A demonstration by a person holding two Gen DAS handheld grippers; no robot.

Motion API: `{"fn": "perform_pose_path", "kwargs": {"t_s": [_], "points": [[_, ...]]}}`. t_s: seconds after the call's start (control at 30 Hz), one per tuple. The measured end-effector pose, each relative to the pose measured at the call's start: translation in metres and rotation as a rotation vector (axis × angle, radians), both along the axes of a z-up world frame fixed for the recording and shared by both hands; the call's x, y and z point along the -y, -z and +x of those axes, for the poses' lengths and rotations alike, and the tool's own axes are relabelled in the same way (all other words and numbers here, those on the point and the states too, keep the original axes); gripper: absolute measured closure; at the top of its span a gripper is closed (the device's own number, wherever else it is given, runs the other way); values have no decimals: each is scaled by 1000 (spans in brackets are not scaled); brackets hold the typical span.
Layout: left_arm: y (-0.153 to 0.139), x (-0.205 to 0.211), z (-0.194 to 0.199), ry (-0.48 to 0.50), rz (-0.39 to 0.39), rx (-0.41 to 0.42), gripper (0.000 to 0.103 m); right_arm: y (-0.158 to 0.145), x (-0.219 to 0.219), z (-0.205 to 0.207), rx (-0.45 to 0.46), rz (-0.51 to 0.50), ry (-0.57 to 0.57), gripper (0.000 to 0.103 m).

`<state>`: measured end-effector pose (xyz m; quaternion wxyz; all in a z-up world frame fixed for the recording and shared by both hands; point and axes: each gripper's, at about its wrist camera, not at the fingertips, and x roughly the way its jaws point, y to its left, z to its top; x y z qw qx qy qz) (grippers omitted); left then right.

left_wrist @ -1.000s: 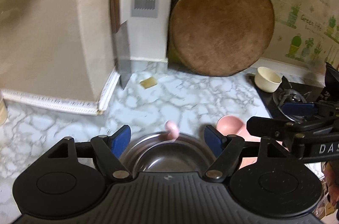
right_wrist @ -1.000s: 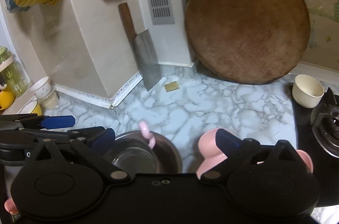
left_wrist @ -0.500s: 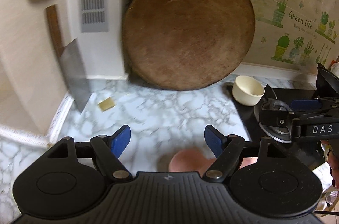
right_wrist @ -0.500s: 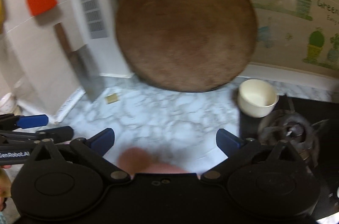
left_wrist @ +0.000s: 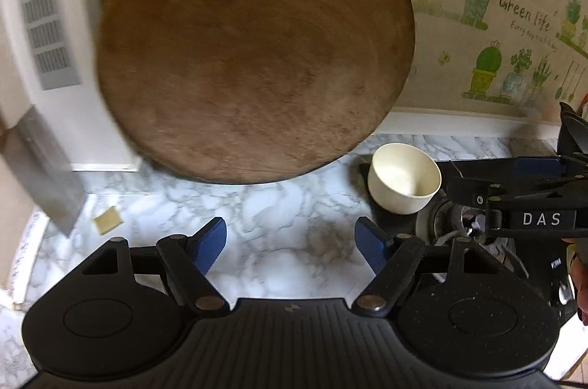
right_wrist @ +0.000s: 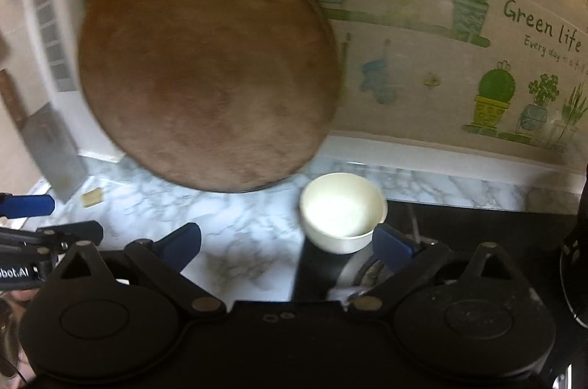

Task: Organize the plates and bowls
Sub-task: 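Move both open grippers to the cream bowl on the stove, then close both grippers on the cream bowl rim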

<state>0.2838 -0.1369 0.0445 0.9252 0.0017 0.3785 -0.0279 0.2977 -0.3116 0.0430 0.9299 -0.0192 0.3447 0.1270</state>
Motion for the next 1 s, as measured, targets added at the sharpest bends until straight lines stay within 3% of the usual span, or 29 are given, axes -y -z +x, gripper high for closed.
{"fn": "perform_pose_path", "kwargs": {"t_s": [0.3,0.57,1.0], "points": [[29,48,68,-11,36,-57,26,18,34,66,-43,-3,62,5],[53,77,111,-11,52,-90,26,42,45,117,-106,-17,44,8],[99,97,163,-36,1,-207,27,90,49,175,-192,-67,-5,32]]}}
